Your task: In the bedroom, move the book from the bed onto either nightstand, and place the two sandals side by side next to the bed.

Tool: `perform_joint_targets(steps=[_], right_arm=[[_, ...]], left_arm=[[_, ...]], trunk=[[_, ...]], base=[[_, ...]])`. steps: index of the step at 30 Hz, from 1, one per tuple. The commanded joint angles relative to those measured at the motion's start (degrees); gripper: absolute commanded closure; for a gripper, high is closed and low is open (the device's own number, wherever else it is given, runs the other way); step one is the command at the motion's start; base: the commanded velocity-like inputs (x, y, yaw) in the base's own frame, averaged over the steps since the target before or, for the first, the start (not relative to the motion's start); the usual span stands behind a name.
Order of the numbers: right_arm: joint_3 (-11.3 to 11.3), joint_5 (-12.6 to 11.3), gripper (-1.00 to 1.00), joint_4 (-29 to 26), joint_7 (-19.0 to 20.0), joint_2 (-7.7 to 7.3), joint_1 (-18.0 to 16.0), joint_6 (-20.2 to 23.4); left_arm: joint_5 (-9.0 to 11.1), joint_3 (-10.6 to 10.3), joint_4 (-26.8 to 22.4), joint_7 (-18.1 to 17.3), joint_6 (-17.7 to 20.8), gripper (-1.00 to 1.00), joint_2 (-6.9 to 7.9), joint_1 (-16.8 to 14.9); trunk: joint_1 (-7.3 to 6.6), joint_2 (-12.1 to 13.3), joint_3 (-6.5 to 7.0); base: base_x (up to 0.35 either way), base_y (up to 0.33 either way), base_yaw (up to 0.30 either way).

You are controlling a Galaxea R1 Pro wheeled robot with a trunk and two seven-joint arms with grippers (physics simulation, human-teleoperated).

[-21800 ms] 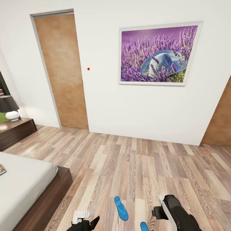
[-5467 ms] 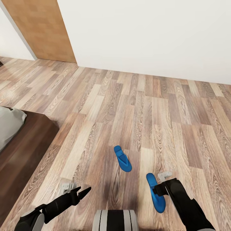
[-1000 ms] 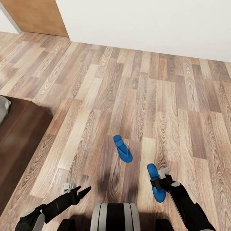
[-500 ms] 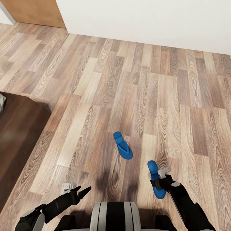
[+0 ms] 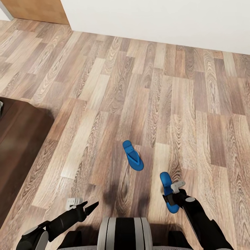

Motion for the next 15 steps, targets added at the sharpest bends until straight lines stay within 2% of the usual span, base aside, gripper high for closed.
perform_joint_targets(steps=[1, 6, 15], right_arm=[[-0.11, 0.61, -1.0, -0.1, 0.52, 0.02, -0.01, 0.2], [-0.11, 0.61, -1.0, -0.1, 0.52, 0.02, -0.01, 0.2], [-0.11, 0.61, -1.0, -0.09, 0.52, 0.02, -0.01, 0.19]], left_arm=[[0.36, 0.05, -0.01, -0.08, 0.44, -1.0, 0.0, -0.02], [0.36, 0.05, -0.01, -0.08, 0.44, -1.0, -0.02, -0.02], [0.36, 0.05, -0.01, -0.08, 0.44, -1.0, 0.0, -0.02]], trunk=[[0.02, -0.03, -0.26], [0.14, -0.09, -1.36], [0.14, -0.09, -1.36]], base=[[0.0, 0.0, 0.0], [0.0, 0.0, 0.0], [0.0, 0.0, 0.0]])
